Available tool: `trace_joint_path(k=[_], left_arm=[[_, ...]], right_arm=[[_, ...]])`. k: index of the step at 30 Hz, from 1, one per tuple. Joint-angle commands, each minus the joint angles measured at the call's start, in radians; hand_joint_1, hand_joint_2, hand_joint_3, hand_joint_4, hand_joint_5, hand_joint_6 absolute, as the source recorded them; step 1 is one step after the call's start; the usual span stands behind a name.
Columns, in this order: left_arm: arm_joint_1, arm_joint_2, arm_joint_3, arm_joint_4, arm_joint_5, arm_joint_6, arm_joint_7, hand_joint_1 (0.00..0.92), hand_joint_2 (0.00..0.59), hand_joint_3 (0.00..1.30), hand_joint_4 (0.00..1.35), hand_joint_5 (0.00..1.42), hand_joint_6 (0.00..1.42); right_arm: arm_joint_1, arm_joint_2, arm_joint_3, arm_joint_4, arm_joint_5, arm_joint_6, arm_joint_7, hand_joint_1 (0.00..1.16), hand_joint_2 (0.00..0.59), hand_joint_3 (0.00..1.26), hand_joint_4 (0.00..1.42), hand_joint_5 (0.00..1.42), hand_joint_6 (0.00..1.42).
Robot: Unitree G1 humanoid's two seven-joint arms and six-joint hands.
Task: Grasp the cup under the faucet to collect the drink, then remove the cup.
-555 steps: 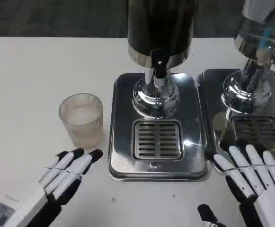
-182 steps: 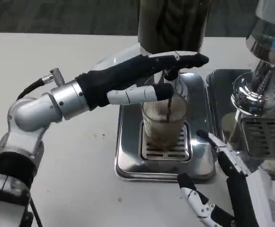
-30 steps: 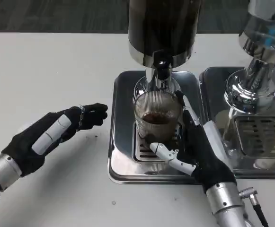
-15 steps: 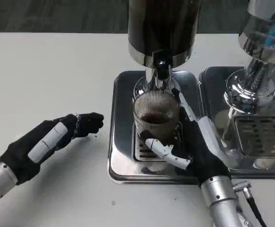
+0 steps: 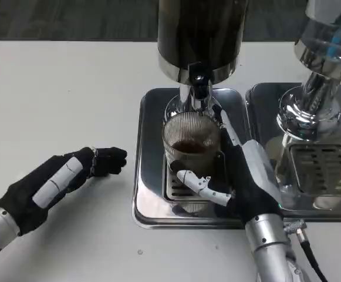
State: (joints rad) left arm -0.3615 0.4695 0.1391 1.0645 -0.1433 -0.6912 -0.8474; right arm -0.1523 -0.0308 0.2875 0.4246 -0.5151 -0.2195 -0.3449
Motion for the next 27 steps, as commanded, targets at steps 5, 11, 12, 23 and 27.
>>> trace_joint_path(k=[5, 11, 12, 23, 27], left_arm=[[0.02, 0.018, 0.003, -0.012, 0.006, -0.003, 0.007, 0.0, 0.12, 0.34, 0.29, 0.25, 0.14], [0.027, 0.017, 0.002, -0.013, 0.007, 0.0, 0.009, 0.0, 0.113, 0.35, 0.3, 0.27, 0.15], [0.028, 0.018, 0.002, -0.013, 0.007, 0.0, 0.009, 0.0, 0.113, 0.35, 0.3, 0.27, 0.15], [0.039, 0.021, 0.0, -0.02, 0.008, 0.002, 0.009, 0.0, 0.113, 0.35, 0.31, 0.28, 0.16], [0.039, 0.023, -0.001, -0.021, 0.009, 0.002, 0.009, 0.0, 0.121, 0.35, 0.32, 0.28, 0.17]], right_arm=[[0.013, 0.023, 0.028, 0.019, -0.017, 0.007, -0.049, 0.63, 0.214, 0.16, 0.21, 0.29, 0.47], [0.017, 0.032, 0.045, 0.04, -0.024, -0.01, -0.1, 0.64, 0.212, 0.23, 0.31, 0.41, 0.64], [0.017, 0.033, 0.049, 0.046, -0.025, -0.014, -0.11, 0.64, 0.212, 0.25, 0.31, 0.41, 0.65], [0.026, 0.055, 0.068, 0.099, -0.059, -0.064, -0.269, 0.64, 0.212, 0.31, 0.4, 0.53, 0.81], [0.03, 0.058, 0.074, 0.104, -0.072, -0.079, -0.325, 0.64, 0.214, 0.32, 0.42, 0.56, 0.88]])
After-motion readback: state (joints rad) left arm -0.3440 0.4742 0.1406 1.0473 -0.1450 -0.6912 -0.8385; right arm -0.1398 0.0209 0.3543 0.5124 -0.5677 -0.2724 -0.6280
